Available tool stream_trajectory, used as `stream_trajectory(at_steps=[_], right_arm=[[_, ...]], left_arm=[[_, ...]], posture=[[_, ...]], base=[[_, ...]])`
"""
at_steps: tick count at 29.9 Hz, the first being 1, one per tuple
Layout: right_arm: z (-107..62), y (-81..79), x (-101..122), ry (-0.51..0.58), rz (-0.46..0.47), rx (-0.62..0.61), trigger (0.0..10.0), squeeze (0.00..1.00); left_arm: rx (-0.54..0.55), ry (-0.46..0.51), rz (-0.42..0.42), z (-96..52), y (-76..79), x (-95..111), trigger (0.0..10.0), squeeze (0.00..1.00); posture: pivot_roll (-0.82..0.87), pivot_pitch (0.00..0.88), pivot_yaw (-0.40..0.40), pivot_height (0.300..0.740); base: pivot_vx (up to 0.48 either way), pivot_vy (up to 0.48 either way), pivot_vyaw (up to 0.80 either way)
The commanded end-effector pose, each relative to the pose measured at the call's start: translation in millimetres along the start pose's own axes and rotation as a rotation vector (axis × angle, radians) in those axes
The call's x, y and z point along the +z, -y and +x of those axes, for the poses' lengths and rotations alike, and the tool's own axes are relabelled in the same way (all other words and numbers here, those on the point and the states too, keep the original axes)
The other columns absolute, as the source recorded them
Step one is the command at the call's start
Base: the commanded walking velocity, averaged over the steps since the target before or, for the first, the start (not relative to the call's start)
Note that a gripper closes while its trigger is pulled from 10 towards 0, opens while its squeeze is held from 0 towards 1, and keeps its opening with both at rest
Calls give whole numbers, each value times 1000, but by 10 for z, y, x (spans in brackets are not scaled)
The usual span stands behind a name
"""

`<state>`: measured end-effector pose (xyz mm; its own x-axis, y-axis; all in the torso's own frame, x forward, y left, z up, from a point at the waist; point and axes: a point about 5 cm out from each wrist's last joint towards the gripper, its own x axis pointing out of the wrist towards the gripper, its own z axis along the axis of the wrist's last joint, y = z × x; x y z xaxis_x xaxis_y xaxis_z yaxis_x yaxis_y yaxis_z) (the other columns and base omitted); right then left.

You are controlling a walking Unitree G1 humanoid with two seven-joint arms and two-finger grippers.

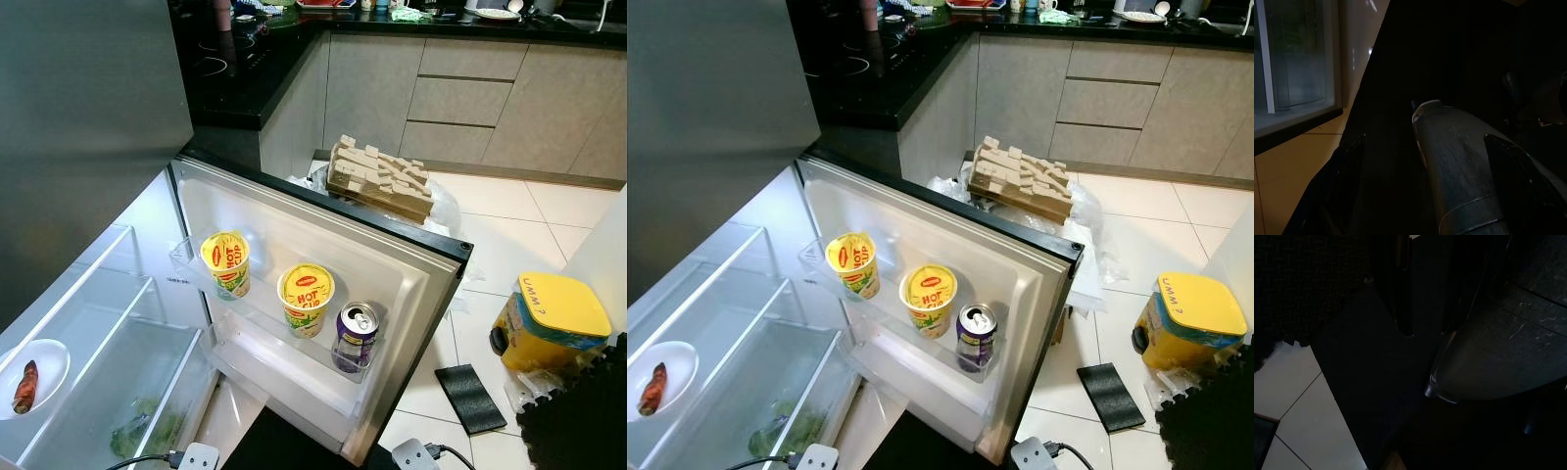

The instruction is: Restocking fridge

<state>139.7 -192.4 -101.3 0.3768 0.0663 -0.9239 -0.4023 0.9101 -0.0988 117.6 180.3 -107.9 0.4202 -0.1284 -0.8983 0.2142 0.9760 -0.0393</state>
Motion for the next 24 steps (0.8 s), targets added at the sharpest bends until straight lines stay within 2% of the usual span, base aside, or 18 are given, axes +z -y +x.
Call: stream_trajectory(at_steps=[1, 24], right_arm=[[2, -33, -33, -12, 12, 6, 10000, 0], [-1, -39, -62, -19, 14, 4, 10000, 0]], left_arm=[[-25, -54, 12, -20, 32, -136, 10000, 0], [-25, -57, 12, -22, 35, -147, 10000, 0]], posture=[[-22, 0, -14, 740], [-23, 0, -14, 740]], base=[[0, 0, 0], [0, 0, 0]])
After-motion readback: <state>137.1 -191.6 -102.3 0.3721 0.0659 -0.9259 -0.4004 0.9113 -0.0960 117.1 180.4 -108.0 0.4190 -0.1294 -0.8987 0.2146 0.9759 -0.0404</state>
